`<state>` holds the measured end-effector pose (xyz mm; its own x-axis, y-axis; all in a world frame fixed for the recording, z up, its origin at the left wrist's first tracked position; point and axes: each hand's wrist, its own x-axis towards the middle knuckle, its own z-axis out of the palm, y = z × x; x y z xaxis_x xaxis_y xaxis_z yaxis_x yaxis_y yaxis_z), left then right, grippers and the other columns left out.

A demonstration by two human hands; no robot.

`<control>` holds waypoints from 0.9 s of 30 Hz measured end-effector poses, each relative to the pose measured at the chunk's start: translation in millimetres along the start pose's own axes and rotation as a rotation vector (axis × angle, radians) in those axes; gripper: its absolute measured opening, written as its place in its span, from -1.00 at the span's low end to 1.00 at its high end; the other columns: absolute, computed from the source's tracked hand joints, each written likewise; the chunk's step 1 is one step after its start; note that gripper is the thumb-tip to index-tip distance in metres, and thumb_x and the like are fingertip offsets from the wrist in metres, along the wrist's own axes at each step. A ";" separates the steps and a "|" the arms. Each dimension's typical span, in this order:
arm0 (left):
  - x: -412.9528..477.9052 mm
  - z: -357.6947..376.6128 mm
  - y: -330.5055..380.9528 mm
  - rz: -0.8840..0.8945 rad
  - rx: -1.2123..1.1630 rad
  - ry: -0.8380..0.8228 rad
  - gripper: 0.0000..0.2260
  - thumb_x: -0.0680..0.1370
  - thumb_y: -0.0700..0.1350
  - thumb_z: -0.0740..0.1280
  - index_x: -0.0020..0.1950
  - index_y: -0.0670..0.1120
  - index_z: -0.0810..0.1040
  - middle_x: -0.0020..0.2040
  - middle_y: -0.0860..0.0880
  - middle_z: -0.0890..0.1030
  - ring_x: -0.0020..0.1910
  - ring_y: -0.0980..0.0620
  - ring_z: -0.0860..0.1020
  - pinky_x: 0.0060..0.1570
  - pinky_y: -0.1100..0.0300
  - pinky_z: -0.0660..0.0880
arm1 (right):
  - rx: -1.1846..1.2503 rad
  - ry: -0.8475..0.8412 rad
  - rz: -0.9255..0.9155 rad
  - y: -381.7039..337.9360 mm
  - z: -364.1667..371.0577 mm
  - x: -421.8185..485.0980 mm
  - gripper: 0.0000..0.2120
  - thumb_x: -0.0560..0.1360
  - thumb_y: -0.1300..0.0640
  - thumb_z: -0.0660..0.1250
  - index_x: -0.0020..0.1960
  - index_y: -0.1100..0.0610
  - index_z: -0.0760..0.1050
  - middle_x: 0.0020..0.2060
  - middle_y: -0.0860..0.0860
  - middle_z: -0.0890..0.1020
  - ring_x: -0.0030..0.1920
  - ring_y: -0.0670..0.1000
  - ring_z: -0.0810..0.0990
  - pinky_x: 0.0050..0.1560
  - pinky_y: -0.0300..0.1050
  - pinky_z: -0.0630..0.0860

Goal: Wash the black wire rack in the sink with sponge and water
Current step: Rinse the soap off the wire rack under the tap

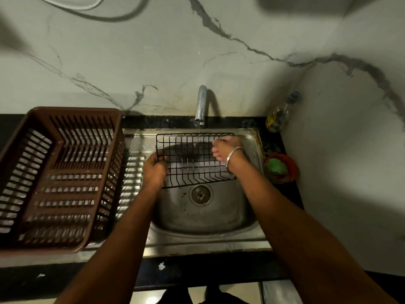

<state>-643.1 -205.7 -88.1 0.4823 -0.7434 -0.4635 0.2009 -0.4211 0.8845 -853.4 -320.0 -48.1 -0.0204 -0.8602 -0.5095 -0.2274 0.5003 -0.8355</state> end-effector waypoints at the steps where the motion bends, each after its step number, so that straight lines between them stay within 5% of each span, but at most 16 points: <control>1: 0.6 -1.6 -2.0 -0.006 -0.004 0.007 -0.69 0.68 -0.26 0.24 0.18 0.11 0.64 -0.01 -0.01 0.70 -0.18 -0.02 0.58 -0.33 0.12 0.47 | 0.057 0.035 -0.039 -4.2 -1.5 1.0 -0.91 0.59 0.22 0.35 -0.09 0.11 0.58 -0.24 0.09 0.65 -0.37 -0.02 0.58 -0.40 -0.16 0.52; 5: 0.3 -3.0 -6.6 -0.029 0.010 0.028 -0.68 0.67 -0.25 0.24 0.28 0.08 0.64 0.04 -0.08 0.73 -0.17 -0.07 0.58 -0.35 0.10 0.46 | 0.104 0.134 -0.227 -34.7 0.4 -1.2 -0.84 0.61 0.26 0.33 -0.10 0.12 0.63 -0.34 0.05 0.66 -0.43 -0.06 0.57 -0.40 -0.18 0.54; 8: 1.4 -0.2 -6.2 -0.055 0.004 0.027 -0.65 0.64 -0.25 0.23 0.29 0.06 0.66 -0.04 -0.09 0.70 -0.24 -0.04 0.54 -0.45 0.15 0.39 | 0.099 0.061 -0.233 -50.1 10.0 8.4 -0.91 0.60 0.33 0.40 0.02 0.18 0.64 -0.17 0.15 0.73 -0.39 -0.05 0.63 -0.29 -0.18 0.62; 11: 5.4 2.4 -4.3 -0.069 -0.001 0.044 -0.67 0.60 -0.24 0.24 0.24 0.04 0.68 -0.10 -0.07 0.70 -0.28 -0.03 0.55 -0.46 0.18 0.39 | -0.004 0.043 -0.234 -61.6 20.3 19.6 -0.76 0.56 0.34 0.46 0.22 0.22 0.64 0.02 0.17 0.74 -0.28 0.01 0.70 -0.28 -0.19 0.63; 15: 6.9 3.3 -0.3 -0.070 0.018 0.069 -0.73 0.63 -0.24 0.26 0.14 0.06 0.66 -0.08 -0.04 0.73 -0.28 0.00 0.58 -0.42 0.14 0.45 | -0.173 -0.005 -0.210 -74.9 30.6 31.6 -0.74 0.63 0.25 0.39 0.31 0.18 0.61 0.02 0.08 0.68 -0.16 0.00 0.65 -0.34 -0.32 0.56; 18: 7.0 -0.2 -5.5 -0.054 0.053 0.079 -0.75 0.60 -0.15 0.29 0.19 0.07 0.67 0.00 -0.07 0.75 -0.06 -0.14 0.70 -0.13 -0.13 0.67 | -0.323 -0.056 -0.151 -87.1 28.5 32.3 -0.60 0.58 -0.02 0.48 0.27 0.25 0.59 0.01 0.09 0.64 -0.02 0.07 0.62 0.07 -0.08 0.63; 20: 8.3 -2.9 -8.8 -0.055 0.068 0.079 -0.73 0.54 -0.07 0.30 0.18 0.07 0.69 -0.03 -0.07 0.76 0.00 -0.19 0.73 -0.01 -0.24 0.68 | -0.369 -0.055 -0.155 -94.8 32.7 32.4 -0.54 0.63 0.01 0.43 0.39 0.27 0.50 0.07 0.17 0.64 0.06 0.15 0.66 0.14 0.04 0.68; 23: 6.7 -2.3 -11.1 -0.043 0.030 0.046 -0.77 0.61 -0.13 0.29 0.15 0.05 0.70 0.02 -0.20 0.75 -0.12 -0.16 0.65 -0.15 -0.15 0.59 | 0.175 -0.068 0.050 -94.8 37.9 33.4 -0.50 0.73 0.05 0.25 0.56 0.29 0.27 0.25 0.29 0.55 0.25 0.27 0.63 0.17 0.11 0.68; 27: 10.7 -3.3 -14.4 -0.051 0.020 0.025 -0.79 0.65 -0.13 0.29 0.14 0.07 0.70 0.07 -0.25 0.73 -0.15 -0.13 0.59 -0.18 -0.07 0.48 | 0.396 -0.081 0.228 -97.8 42.0 34.8 -0.58 0.73 0.11 0.26 0.51 0.30 0.35 0.39 0.29 0.52 0.39 0.27 0.56 0.34 0.07 0.57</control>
<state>-638.1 -205.9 -105.6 0.4931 -0.7073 -0.5066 0.2093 -0.4687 0.8582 -790.9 -394.7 7.2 0.0527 -0.7213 -0.6906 0.1642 0.6884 -0.7065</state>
